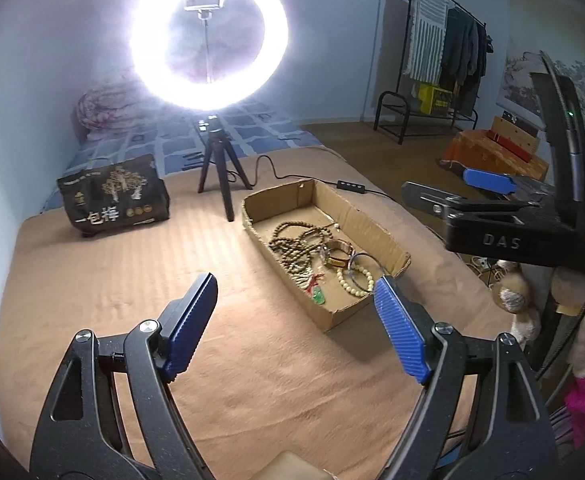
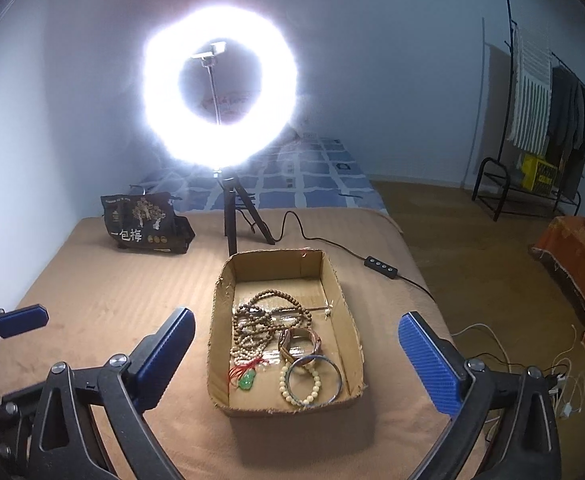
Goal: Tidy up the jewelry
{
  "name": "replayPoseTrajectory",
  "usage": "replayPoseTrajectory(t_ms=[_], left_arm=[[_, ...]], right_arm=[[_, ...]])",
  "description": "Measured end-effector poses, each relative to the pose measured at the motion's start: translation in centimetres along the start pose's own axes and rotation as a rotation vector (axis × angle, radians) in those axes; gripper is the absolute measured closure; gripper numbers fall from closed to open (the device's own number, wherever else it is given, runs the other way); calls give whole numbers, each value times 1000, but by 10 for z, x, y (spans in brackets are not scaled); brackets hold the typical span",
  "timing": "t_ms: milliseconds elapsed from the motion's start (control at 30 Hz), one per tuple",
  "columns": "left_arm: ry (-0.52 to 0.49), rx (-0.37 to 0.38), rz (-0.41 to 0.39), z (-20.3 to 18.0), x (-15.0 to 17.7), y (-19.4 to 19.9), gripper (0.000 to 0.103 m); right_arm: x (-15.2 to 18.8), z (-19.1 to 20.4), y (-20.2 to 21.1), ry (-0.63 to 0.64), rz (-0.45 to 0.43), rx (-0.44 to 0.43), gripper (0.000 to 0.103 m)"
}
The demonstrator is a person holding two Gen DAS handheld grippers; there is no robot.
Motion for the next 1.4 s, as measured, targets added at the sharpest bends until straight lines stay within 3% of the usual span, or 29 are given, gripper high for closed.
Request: replayPoseTrajectory(t_ms=[400,533,667,1400], left_arm=[[16,-45,-79,19,2,44,19],[18,-53,-118,18,2,55,2],[5,-86,-149,17,2,62,0],[-2,-109,-129,15,6,59,0]], right_arm=[[12,12,54,-51,-77,58,0],[14,15,65,-69,-103,61,0],[18,19,71,-65,-121,75,0],[24,23,64,-43,-114,97,0]])
Point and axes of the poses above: each gripper's, at about its wrist camera, not at the fingertips, and y roughly against the way its jaws point, z to its left, x to its underside, the point moved 7 cm from there along -y, roughly the way its jaws point, and after that the axes turned 4 degrees about -x, right-handed, at the moved point
